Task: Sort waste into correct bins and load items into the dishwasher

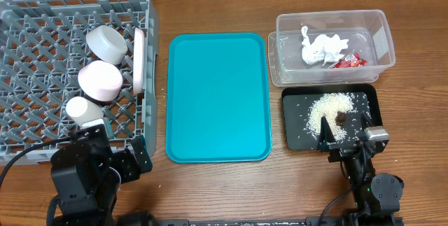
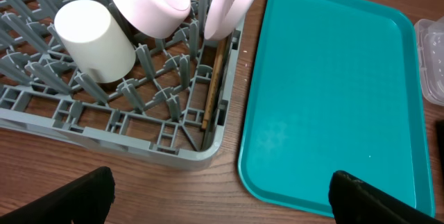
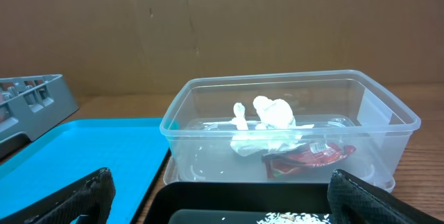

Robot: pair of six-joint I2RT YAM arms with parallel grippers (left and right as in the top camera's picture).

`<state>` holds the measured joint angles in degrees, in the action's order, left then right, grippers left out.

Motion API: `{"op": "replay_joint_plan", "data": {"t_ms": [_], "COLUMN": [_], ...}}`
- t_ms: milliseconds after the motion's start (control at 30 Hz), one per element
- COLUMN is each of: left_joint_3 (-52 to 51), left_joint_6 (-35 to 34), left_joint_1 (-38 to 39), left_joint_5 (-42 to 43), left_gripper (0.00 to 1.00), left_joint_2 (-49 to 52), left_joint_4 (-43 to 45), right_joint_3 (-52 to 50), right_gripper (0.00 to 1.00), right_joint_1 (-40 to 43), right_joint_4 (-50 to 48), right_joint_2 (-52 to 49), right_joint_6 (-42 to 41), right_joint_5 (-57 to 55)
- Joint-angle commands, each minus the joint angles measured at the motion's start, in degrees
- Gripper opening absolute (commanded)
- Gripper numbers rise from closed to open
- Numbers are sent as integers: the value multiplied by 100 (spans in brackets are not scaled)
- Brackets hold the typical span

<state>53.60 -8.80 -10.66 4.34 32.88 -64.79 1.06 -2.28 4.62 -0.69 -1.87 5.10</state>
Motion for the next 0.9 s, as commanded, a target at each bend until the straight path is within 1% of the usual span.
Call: {"op": "replay_joint_plan", "data": {"t_ms": [0,333,367,400,433,500,600,667,700,767,833,867], "left_joint_3": [-22,-24,-42,-138,-391,-885,-1967,-2765,-3213,-4179,-4551,-4892], "left_joint_6": [46,55,107,107,109,107,103,7,-157,-258,-247,-96], "left_joint_1": [-22,-11,129,341,667,994,1307,1381,1381,1381,1381,1384], "left_joint_5": [57,44,-210,-264,-365,-479,-476,-472,-474,-468,-472,-472], "left_gripper": [100,100,100,100,100,100,100,100,100,100,100,100], "left_joint_2": [-28,-87,-166,-275,-529,-933,-1711,-2249,-2535,-3097,-3281,-3265], "left_joint_4": [2,-11,-66,-13,313,968,2177,3040,3554,4863,5480,6220], "right_joint_3": [-59,-59,-59,-59,-59,-59,-59,-59,-59,-59,-59,-59], "right_gripper": [100,100,100,100,100,100,100,100,100,100,100,100], "right_joint_1": [-33,-33,-33,-33,-33,-33,-33,-33,-33,-33,-33,-33], "right_joint_4": [-22,-20,-20,-20,-20,-20,-20,-20,-20,-20,-20,-22], "right_joint_2": [52,52,52,52,52,52,52,52,52,52,52,52], "right_joint_6": [20,20,22,20,20,22,20,22,20,22,22,20], "right_joint_5": [-57,-57,-57,-57,-57,-57,-57,-57,-57,-57,-57,-57]}}
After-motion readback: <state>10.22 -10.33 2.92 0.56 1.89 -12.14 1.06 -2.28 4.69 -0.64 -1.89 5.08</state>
